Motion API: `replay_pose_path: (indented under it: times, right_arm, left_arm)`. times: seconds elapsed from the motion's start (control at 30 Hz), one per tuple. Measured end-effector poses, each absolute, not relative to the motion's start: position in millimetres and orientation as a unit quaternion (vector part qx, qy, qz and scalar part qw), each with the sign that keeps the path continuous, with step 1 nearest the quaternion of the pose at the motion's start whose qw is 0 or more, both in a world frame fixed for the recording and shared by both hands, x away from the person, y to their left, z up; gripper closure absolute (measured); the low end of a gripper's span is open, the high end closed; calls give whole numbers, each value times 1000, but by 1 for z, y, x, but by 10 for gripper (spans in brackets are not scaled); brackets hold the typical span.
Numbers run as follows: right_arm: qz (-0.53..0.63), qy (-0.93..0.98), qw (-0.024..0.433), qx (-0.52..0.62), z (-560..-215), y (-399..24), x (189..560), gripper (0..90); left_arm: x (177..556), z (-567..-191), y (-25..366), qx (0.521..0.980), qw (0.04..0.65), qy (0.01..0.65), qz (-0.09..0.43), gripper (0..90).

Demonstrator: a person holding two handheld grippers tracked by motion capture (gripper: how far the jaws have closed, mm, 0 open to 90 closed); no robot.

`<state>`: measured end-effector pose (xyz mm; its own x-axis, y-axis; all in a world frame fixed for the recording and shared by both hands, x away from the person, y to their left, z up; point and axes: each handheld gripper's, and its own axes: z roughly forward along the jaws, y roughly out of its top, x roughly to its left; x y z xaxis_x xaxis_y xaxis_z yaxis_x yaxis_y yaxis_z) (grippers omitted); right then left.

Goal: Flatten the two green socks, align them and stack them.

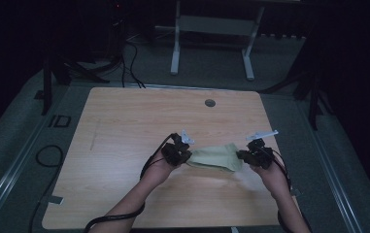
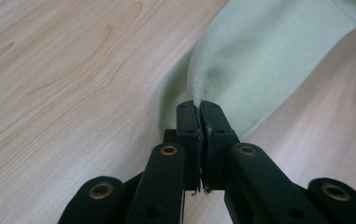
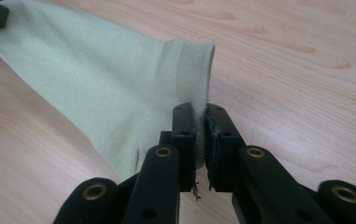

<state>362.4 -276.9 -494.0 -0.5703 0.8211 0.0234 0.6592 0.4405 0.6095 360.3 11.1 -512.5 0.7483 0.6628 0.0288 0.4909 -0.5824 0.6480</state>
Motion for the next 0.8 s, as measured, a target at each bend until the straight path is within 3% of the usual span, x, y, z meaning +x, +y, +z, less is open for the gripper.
replay_pose_path:
  times: [0.23,0.6,0.67,0.7,0.8]
  right_arm:
    - [280,835,116,458,-517,-276,371,830]
    - [251,837,118,472,-539,-275,383,816]
    - [254,834,120,476,-540,-275,384,798]
    - [254,833,121,476,-540,-276,384,777]
    - [249,838,123,470,-542,-275,384,666]
  left_arm:
    - [369,-528,12,880,306,336,136,868]
    - [375,-543,5,881,305,337,133,857]
    - [374,-547,5,881,302,339,130,807]
    - [374,-549,5,882,301,338,131,739]
    - [374,-552,7,878,302,346,136,612]
